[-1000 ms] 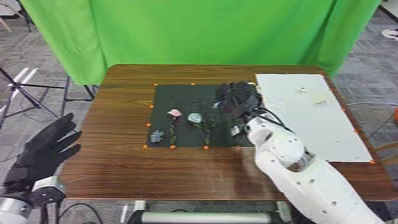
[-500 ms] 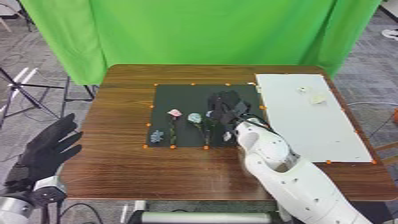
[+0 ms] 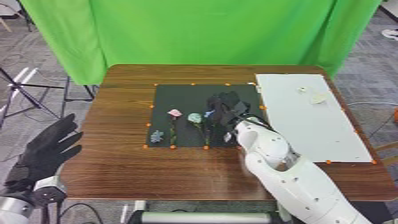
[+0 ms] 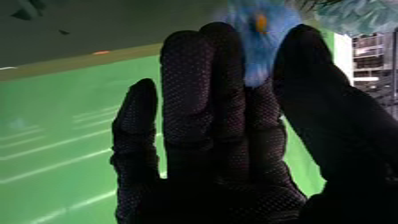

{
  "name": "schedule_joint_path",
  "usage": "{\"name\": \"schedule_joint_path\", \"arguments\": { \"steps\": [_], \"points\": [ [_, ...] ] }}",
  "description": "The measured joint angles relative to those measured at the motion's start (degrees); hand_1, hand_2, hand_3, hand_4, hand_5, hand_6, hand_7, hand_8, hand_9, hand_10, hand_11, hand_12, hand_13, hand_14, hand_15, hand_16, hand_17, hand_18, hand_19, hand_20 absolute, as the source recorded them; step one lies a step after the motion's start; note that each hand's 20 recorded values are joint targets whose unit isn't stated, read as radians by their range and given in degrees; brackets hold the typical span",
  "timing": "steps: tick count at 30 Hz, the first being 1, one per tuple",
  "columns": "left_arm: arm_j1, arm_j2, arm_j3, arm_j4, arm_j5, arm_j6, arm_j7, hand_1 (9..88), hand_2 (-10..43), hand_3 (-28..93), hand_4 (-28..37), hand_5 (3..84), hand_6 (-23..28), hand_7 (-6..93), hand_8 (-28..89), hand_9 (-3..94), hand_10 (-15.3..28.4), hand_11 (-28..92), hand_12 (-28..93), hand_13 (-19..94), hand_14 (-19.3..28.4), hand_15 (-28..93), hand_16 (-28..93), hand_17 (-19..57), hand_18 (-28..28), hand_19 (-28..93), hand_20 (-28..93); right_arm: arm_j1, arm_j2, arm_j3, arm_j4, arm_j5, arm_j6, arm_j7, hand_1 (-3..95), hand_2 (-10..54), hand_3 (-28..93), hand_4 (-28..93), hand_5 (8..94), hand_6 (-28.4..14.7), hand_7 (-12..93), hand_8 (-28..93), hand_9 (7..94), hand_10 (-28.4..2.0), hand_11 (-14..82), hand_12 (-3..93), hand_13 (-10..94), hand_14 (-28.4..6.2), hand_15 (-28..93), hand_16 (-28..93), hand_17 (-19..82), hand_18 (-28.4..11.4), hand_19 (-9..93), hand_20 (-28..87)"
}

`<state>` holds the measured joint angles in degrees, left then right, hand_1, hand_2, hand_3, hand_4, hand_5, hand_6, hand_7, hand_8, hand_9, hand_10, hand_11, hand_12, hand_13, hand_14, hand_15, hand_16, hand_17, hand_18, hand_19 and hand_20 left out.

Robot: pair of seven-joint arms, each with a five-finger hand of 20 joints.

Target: Arrange flowers

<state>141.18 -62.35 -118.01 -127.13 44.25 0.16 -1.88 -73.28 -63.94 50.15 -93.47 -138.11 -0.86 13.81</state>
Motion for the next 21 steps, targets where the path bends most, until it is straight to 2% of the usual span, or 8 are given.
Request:
{"name": "schedule_joint_path", "arguments": {
  "steps": [3, 4, 6, 10, 15, 17, 21],
  "points": [
    [0.0, 0.0, 0.0, 0.0, 0.0, -0.03, -0.02, 24.5, 1.6, 71, -28.3, 21.0, 0.3, 19.6, -10, 17.3, 9.0, 12, 18, 13, 12.4, 17, 6, -12.6, 18.1, 36, 9, -0.1, 0.0, 0.3, -0.1, -0.3, -0.6, 0.0, 33.9, -9.5, 84, -28, 57.1, 2.9, 39, -8, 66.9, -8.4, 33.2, 29.4, 64, -4.1, 58, 27, 18, -18.7, 72, 51],
    [0.0, 0.0, -0.01, 0.01, 0.0, -0.03, -0.03, 24.4, 1.6, 71, -28.3, 21.1, 0.4, 19.5, -10, 17.3, 9.0, 12, 18, 13, 12.4, 18, 6, -12.6, 18.1, 36, 9, -0.1, 0.0, 0.4, -0.1, -0.3, -0.8, 0.0, 32.7, -9.5, 85, -28, 57.3, 2.8, 38, -12, 66.6, -8.5, 34.2, 27.8, 64, -4.2, 58, 27, 18, -18.7, 72, 51],
    [0.0, 0.0, -0.02, 0.02, 0.0, -0.03, -0.04, 24.5, 1.6, 70, -28.3, 21.0, 0.4, 19.5, -10, 17.3, 9.0, 12, 18, 13, 12.3, 17, 6, -12.6, 18.1, 36, 9, -0.1, 0.0, 0.6, -0.1, -0.3, -1.2, 0.0, 30.4, -9.5, 86, -28, 57.3, 2.6, 37, -17, 65.9, -8.5, 34.8, 27.0, 63, -4.4, 58, 27, 18, -18.8, 72, 51],
    [0.0, 0.0, -0.05, 0.02, 0.0, -0.07, -0.04, 24.5, 1.7, 70, -28.3, 21.1, 0.4, 19.5, -10, 17.4, 9.1, 12, 18, 13, 12.3, 17, 6, -12.6, 18.1, 36, 9, -0.6, 0.0, 1.7, -0.6, -0.3, -2.0, -0.1, 27.4, -9.5, 85, -28, 55.4, 1.8, 37, -18, 64.2, -8.9, 34.9, 26.9, 62, -5.2, 59, 27, 17, -19.3, 72, 52],
    [0.1, -0.05, -0.12, 0.02, 0.01, -0.09, -0.04, 24.5, 1.6, 71, -28.3, 21.1, 0.3, 19.6, -10, 17.4, 9.1, 12, 18, 13, 12.3, 18, 6, -12.6, 18.1, 37, 9, -1.3, 0.7, 3.7, -2.6, -0.3, -1.5, 1.3, 25.8, -9.5, 87, -28, 46.1, -0.7, 36, -17, 50.2, -11.3, 36.3, 27.5, 50, -7.8, 62, 25, 14, -19.5, 72, 52],
    [0.1, -0.05, -0.2, 0.02, 0.02, -0.11, -0.03, 24.5, 1.7, 71, -28.3, 21.1, 0.4, 19.6, -10, 17.4, 9.1, 12, 18, 13, 12.3, 18, 6, -12.6, 18.1, 37, 9, -1.2, 1.4, 4.2, -3.1, -0.4, -0.9, 3.7, 25.9, -9.4, 88, -28, 39.8, -2.6, 35, -16, 41.7, -13.2, 34.0, 27.1, 41, -9.0, 56, 21, 11, -19.1, 69, 51],
    [0.2, -0.05, -0.39, 0.0, 0.02, -0.13, 0.03, 24.5, 1.7, 71, -28.3, 21.1, 0.3, 19.6, -10, 17.5, 9.1, 12, 18, 13, 12.5, 18, 6, -12.6, 18.1, 37, 9, 0.6, 4.4, 4.6, -2.5, -0.4, 0.4, 11.2, 26.4, -9.3, 89, -27, 34.0, -3.9, 34, -15, 34.9, -14.4, 28.7, 26.3, 33, -10.2, 45, 17, 8, -19.1, 63, 46]
  ]
}}
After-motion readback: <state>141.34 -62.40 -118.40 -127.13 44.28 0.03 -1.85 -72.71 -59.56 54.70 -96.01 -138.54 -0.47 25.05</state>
